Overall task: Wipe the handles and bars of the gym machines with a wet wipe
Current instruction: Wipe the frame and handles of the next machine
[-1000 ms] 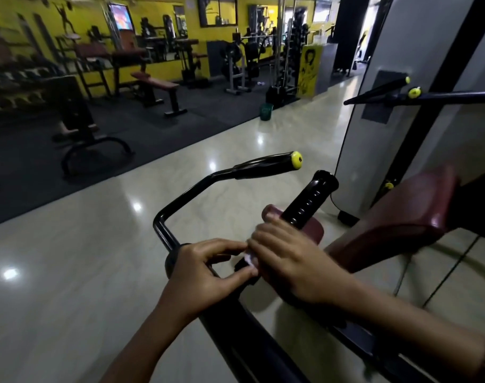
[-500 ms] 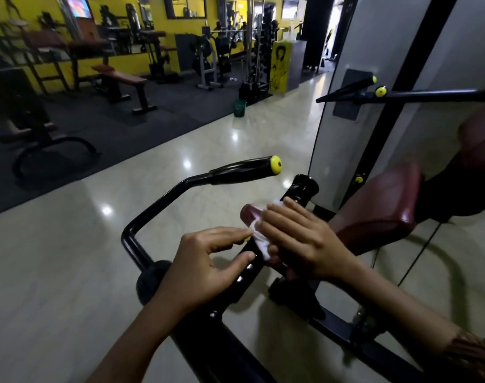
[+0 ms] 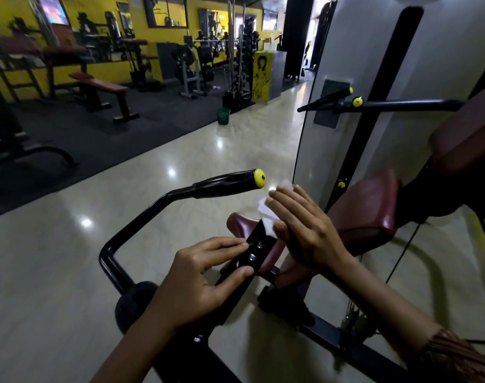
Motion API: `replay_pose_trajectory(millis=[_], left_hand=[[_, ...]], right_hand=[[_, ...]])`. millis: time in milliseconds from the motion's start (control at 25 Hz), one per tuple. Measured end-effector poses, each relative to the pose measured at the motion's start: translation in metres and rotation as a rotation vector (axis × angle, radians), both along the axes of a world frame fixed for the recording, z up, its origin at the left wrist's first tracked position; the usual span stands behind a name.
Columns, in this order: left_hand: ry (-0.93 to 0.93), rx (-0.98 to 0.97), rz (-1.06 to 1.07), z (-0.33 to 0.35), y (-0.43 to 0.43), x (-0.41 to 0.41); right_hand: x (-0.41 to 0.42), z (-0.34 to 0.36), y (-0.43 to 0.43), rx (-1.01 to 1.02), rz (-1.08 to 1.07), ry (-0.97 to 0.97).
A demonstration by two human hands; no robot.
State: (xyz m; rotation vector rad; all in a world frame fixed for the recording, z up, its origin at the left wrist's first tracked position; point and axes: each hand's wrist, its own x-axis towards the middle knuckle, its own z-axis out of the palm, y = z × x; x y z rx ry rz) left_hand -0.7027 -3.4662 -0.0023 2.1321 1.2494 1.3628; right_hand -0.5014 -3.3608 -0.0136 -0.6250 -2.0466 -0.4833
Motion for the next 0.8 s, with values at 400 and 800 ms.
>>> replay_pose_trajectory(millis=[400, 800], left_hand=[[-0.012, 0.001, -0.009, -0.001, 0.001, -0.002], [0.023, 0.003, -0.017, -0.002, 0.000, -0.003]], right_hand=[[-0.041, -0.024, -0.040, -0.605, 0.128, 0.652], [-0.016, -0.006, -0.020, -0.260, 0.059, 0.089]])
